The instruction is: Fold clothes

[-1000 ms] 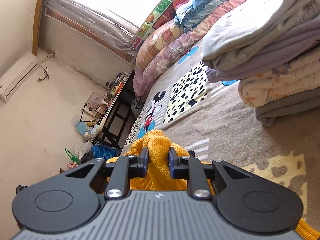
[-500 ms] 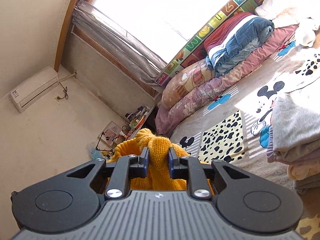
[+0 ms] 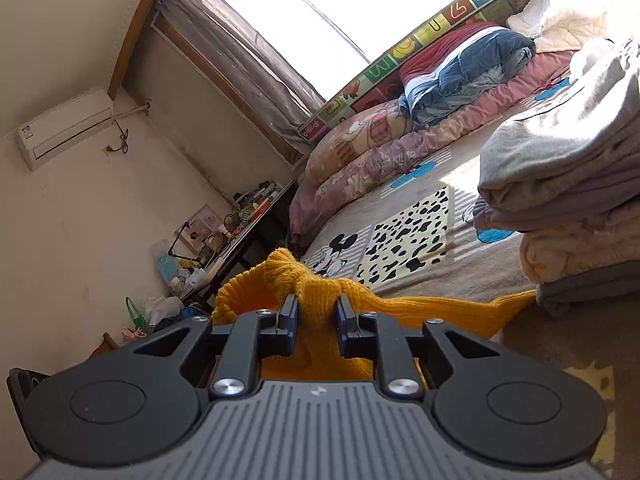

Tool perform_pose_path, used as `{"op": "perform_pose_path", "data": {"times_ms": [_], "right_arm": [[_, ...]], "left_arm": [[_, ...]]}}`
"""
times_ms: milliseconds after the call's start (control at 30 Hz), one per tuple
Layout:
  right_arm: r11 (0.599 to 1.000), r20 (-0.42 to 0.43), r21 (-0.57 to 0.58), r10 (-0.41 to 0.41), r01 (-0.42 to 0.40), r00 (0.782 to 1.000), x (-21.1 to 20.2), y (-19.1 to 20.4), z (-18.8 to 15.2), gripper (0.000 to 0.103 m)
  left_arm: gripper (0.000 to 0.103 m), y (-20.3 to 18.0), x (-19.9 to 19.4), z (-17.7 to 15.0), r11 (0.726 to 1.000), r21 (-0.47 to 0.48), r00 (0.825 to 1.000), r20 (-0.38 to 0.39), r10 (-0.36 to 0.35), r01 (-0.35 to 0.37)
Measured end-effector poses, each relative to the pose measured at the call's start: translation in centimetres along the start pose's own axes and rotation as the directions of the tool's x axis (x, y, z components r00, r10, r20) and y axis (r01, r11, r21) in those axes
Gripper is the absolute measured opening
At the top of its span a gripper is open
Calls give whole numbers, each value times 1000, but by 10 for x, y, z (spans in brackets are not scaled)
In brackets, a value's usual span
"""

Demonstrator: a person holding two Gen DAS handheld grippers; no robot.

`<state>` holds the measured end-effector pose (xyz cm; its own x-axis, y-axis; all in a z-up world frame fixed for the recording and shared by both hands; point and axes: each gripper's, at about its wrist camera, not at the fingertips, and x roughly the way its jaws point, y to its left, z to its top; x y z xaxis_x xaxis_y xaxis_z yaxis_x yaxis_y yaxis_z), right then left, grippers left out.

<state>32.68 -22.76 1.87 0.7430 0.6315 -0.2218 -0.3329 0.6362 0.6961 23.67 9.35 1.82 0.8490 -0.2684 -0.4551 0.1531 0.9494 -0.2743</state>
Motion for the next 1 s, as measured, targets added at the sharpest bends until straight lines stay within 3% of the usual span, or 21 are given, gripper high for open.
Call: {"op": "perform_pose_path", "data": {"times_ms": [267, 467, 567, 633, 733, 867, 1000], "right_arm": [[996, -54, 85, -29, 33, 998, -58, -27, -105, 20], [990, -117, 122, -61, 75, 991, -83, -28, -150, 21], [982, -178, 144, -92, 118, 980, -91, -31, -167, 21], [979, -217, 149, -104, 138, 971, -97, -32, -178, 25], [977, -269, 165, -86, 134, 959, -116, -29, -196, 30], [968, -306, 215, -57, 128, 950, -146, -22, -213, 39], [943, -282, 313, -19, 111, 959, -177, -17, -212, 52]], "left_arm": [[6, -8, -37, -82, 996, -85, 998, -55, 30, -34], [6, -5, -46, -126, 984, -164, 986, -164, 41, -68], [7, 3, -54, -144, 966, -249, 973, -229, 11, -70], [9, 10, -64, -157, 943, -326, 965, -262, -19, -70], [29, 23, -84, -168, 889, -454, 958, -277, -77, -60], [44, 39, -119, -168, 810, -586, 962, -239, -129, -36], [53, 47, -150, -155, 733, -680, 972, -163, -169, 14]]}}
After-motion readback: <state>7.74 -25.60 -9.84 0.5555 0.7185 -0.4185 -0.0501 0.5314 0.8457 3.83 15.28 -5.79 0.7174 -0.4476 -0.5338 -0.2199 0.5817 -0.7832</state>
